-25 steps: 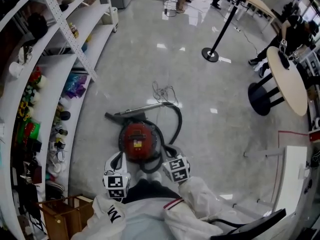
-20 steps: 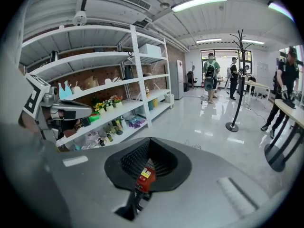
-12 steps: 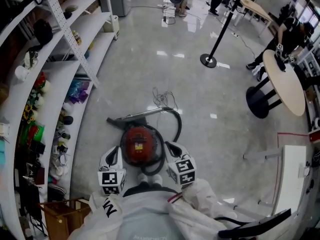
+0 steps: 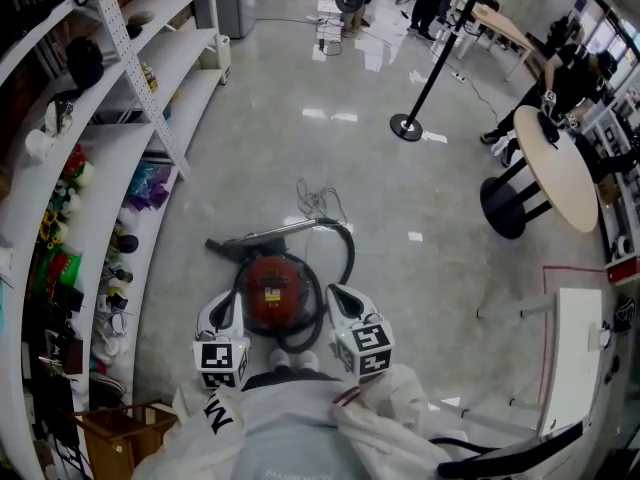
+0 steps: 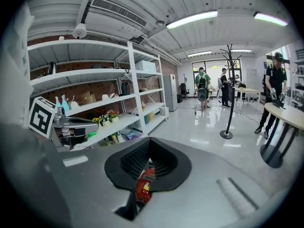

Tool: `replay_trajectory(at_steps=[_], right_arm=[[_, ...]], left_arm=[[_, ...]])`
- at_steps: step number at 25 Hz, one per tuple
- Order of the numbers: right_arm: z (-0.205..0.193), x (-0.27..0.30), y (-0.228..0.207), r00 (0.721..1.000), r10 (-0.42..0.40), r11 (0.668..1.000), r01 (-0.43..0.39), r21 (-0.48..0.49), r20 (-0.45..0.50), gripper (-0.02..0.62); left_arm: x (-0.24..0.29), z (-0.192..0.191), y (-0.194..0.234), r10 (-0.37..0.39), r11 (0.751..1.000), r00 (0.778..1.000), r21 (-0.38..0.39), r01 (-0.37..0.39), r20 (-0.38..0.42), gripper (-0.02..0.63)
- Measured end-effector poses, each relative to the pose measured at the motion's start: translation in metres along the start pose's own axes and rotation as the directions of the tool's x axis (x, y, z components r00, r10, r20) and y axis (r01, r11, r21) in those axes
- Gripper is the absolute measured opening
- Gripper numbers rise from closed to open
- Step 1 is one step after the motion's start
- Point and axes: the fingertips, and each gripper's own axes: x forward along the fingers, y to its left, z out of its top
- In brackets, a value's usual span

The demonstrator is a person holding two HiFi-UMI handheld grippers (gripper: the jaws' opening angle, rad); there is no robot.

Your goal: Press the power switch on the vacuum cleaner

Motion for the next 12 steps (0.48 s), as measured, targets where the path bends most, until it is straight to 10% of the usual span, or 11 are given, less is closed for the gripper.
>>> replay_trajectory(at_steps=[12], right_arm=[[-0.006,-0.004,0.021,0.999,-0.041,0.999,0.041,-0.004,-0.008,0.000]], left_arm=[[-0.008,-0.010,0.010,-0.031,0.999,1.000,0.011,0.031,-0.004,0.000]])
